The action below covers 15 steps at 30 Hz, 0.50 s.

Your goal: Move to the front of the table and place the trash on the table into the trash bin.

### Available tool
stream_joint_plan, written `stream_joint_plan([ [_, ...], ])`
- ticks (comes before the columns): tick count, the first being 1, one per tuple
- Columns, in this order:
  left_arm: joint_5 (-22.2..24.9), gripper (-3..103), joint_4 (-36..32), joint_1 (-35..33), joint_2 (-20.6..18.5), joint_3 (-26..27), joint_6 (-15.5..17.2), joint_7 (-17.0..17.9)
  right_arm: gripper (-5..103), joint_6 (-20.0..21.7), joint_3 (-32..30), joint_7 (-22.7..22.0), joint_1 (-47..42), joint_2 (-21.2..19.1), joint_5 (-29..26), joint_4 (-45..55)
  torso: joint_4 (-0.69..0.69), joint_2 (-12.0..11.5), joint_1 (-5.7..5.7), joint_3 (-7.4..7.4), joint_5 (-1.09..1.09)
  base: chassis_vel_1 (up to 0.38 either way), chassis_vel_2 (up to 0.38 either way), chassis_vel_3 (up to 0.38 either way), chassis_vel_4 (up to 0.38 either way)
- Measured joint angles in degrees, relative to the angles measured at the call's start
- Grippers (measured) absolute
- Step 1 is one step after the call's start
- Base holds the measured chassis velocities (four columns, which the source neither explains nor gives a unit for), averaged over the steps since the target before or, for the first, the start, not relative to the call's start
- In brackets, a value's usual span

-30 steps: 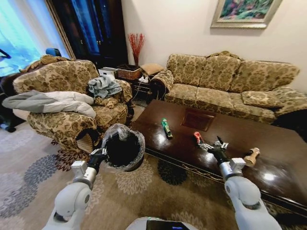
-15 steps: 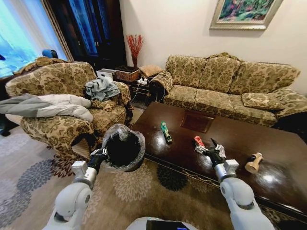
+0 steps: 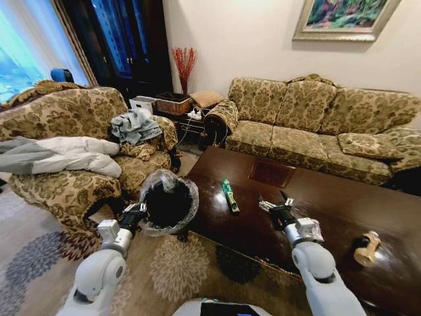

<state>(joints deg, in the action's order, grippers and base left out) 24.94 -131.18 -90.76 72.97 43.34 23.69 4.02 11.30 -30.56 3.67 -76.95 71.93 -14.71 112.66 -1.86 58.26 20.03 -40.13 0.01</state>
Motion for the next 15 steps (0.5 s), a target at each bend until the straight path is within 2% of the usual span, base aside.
stream_joint_plan([
  [2, 0.22, 3, -0.06, -0.02, -0.32, 0.42, 0.03, 0.39, 100, 1.26, 3.65, -0.7, 2.76, 0.17, -2.21, -3.71, 0.0, 0.0, 0.02, -0.01, 0.01, -0.072, 0.053, 0.061, -0.045],
  [6, 0.67, 3, -0.27, 0.01, -0.72, 0.74, 0.08, 0.83, 100, 1.79, 7.28, -1.33, 5.57, 0.7, -3.23, -8.66, -0.02, 0.0, 0.0, 0.0, -0.01, -0.029, 0.019, 0.027, -0.013],
  [8, 1.1, 3, -0.36, 0.55, -1.47, 0.9, 0.52, 1.32, 100, 1.95, 10.65, -1.59, 8.99, 1.83, -3.38, -14.45, -0.01, 0.01, -0.05, 0.02, 0.0, 0.0, 0.0, 0.0, 0.0],
  [15, 1.36, 3, -0.86, 1.18, -2.69, 0.73, 1.45, 1.89, 100, 1.86, 14.97, -2.57, 15.67, 5.34, -3.1, -24.83, -0.01, 0.01, -0.05, 0.01, 0.01, 0.0, 0.0, 0.0, 0.0],
])
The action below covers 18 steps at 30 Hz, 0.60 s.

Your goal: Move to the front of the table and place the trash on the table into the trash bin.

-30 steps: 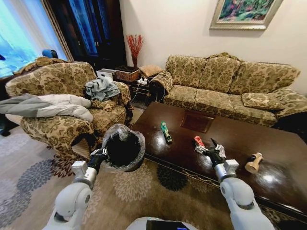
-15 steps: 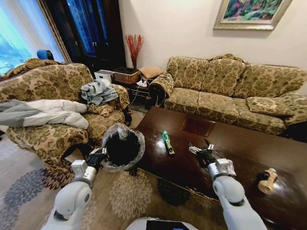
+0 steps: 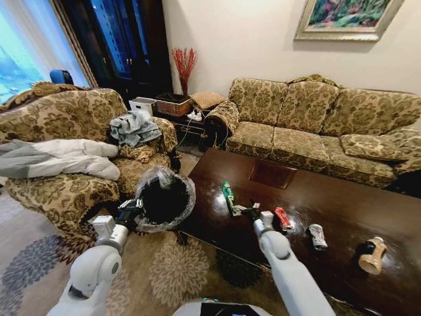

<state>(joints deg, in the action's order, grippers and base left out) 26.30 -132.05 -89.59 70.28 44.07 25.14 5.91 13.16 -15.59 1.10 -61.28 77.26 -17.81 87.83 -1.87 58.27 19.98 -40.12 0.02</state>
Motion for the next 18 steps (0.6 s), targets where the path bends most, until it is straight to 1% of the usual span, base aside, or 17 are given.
stream_joint_plan([
  [3, 0.0, 3, -0.52, -0.18, -0.69, -0.06, 0.29, 0.04, 100, -0.03, 0.91, -0.86, 3.19, 2.57, 0.3, -5.43, -0.01, -0.01, 0.04, -0.01, 0.0, 0.0, 0.0, 0.0, 0.0],
  [8, 0.13, 3, -0.67, -0.3, -1.34, 0.39, 0.32, 0.01, 100, 0.19, 1.22, -1.23, 4.81, 4.33, 0.71, -8.48, 0.0, 0.0, 0.03, -0.01, -0.02, 0.0, 0.0, 0.0, 0.0],
  [12, 0.44, 3, -0.33, -0.4, -1.7, 0.76, 0.21, -0.06, 101, 0.22, 1.68, -2.82, 5.44, 5.42, 1.06, -10.52, 0.0, 0.0, 0.02, 0.0, -0.01, 0.0, 0.0, 0.0, 0.0],
  [13, 0.48, 3, -0.25, -0.46, -1.71, 0.8, 0.17, -0.09, 97, 0.23, 1.74, -3.23, 5.45, 5.51, 1.06, -10.71, 0.0, 0.0, 0.03, -0.01, -0.01, 0.0, 0.0, 0.0, 0.0],
  [14, 0.53, 3, -0.24, -0.48, -1.71, 0.81, 0.15, -0.13, 97, 0.34, 1.74, -3.47, 5.45, 5.56, 1.06, -10.76, 0.0, -0.01, 0.03, -0.01, -0.01, 0.0, 0.0, 0.0, 0.0],
  [15, 0.59, 3, -0.24, -0.48, -1.73, 0.81, 0.11, -0.16, 92, 0.37, 1.7, -3.56, 5.44, 5.6, 1.06, -10.79, 0.0, 0.0, 0.03, -0.01, -0.02, 0.0, 0.0, 0.0, 0.0],
  [16, 0.59, 3, -0.24, -0.48, -1.73, 0.81, 0.11, -0.16, 92, 0.37, 1.7, -3.56, 5.44, 5.6, 1.06, -10.79, 0.0, 0.0, 0.03, -0.01, -0.02, 0.0, 0.0, 0.0, 0.0],
  [18, 0.73, 3, -0.27, -0.41, -1.78, 0.8, 0.03, -0.28, 82, 0.37, 1.37, -3.72, 5.33, 5.71, 1.18, -10.91, 0.0, 0.0, 0.02, -0.01, -0.02, 0.0, 0.0, 0.0, 0.0],
])
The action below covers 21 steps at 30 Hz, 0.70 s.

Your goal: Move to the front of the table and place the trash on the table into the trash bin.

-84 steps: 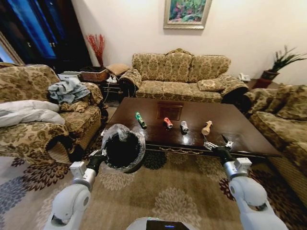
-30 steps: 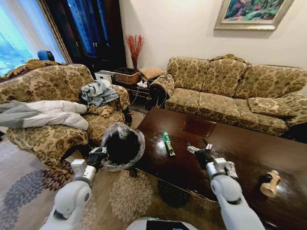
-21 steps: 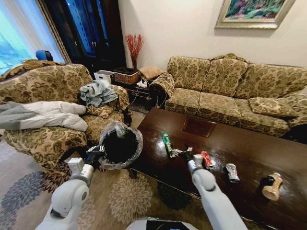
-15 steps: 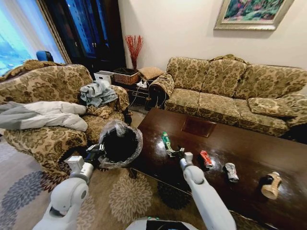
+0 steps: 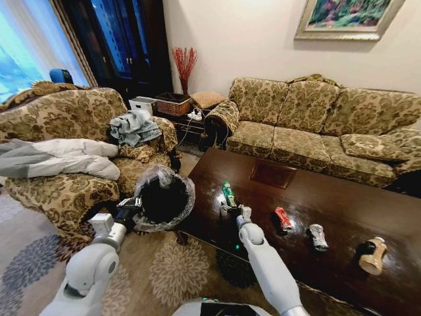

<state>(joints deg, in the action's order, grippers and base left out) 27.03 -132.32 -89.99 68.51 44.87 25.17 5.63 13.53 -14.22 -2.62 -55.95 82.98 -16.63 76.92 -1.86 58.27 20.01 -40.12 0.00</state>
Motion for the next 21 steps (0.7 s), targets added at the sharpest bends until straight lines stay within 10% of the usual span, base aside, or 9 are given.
stream_joint_plan([
  [21, 0.95, 3, -0.35, 0.6, -2.39, -0.59, -0.34, -1.02, 5, -0.15, -1.92, -2.02, -1.43, 0.13, -0.31, 2.04, 0.0, 0.0, 0.0, 0.0, -0.01, 0.0, 0.0, 0.0, 0.0],
])
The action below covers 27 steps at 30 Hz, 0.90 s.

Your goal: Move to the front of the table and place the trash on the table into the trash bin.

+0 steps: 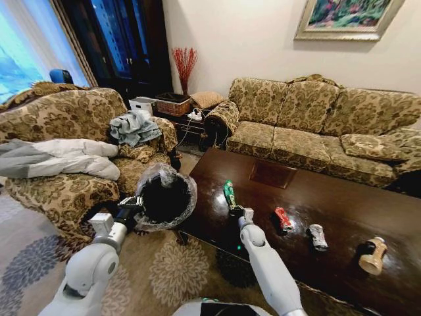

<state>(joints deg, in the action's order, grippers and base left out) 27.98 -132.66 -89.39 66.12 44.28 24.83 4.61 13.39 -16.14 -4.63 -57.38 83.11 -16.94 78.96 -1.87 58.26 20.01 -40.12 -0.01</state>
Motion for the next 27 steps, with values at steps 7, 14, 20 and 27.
stream_joint_plan([
  [7, 4.69, 3, 3.64, 4.57, -6.84, -1.58, 0.53, -0.1, 0, -1.29, -1.21, -0.47, -2.48, -3.47, -1.46, 12.54, -0.01, 0.0, 0.0, 0.0, 0.01, 0.0, 0.0, 0.0, 0.0],
  [14, 11.13, 3, 13.23, 16.41, -16.92, -7.84, 0.76, -1.81, 0, -0.92, -3.63, 2.46, -2.15, -15.01, -10.31, 30.97, 0.0, 0.0, 0.0, 0.0, 0.0, 0.0, 0.0, 0.0, 0.0],
  [20, 14.73, 3, 23.17, 34.5, -20.94, -22.83, 1.2, -2.37, 0, -1.45, -5.17, 6.28, 5.17, -26.46, -25.15, 37.98, 0.02, 0.0, 0.0, -0.01, -0.03, 0.0, 0.0, 0.0, 0.0],
  [27, 17.9, 3, 27.23, 45.98, -21.2, -34.0, 3.4, -2.03, 0, -3.32, 2.57, 7.32, 15.94, -33.93, -36.28, 38.82, 0.0, 0.0, 0.01, -0.01, 0.01, 0.0, 0.0, 0.0, 0.0],
])
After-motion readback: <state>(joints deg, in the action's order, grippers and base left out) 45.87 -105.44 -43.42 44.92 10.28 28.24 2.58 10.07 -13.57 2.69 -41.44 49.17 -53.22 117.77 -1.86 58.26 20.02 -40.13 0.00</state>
